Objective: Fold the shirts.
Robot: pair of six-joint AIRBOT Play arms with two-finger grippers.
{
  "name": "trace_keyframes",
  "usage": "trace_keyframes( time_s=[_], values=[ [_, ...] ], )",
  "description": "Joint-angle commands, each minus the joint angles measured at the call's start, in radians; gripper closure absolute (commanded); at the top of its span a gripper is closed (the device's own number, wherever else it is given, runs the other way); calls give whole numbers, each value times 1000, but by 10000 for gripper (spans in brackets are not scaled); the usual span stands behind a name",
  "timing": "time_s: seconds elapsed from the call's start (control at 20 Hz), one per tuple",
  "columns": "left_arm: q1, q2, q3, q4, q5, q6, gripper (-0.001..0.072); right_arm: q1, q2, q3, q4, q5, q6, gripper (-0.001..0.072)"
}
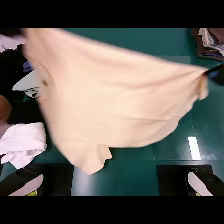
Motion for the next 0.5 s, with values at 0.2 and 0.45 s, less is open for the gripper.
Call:
trace_keyframes(
  time_s=[0.2,0.45],
  values=[
    [0,-373,-236,38,233,-6,590,141,-379,-111,-26,-328,30,698],
    [44,-385,-164,44,84,-55,105,137,-514,115,-26,-206,24,332]
  ],
)
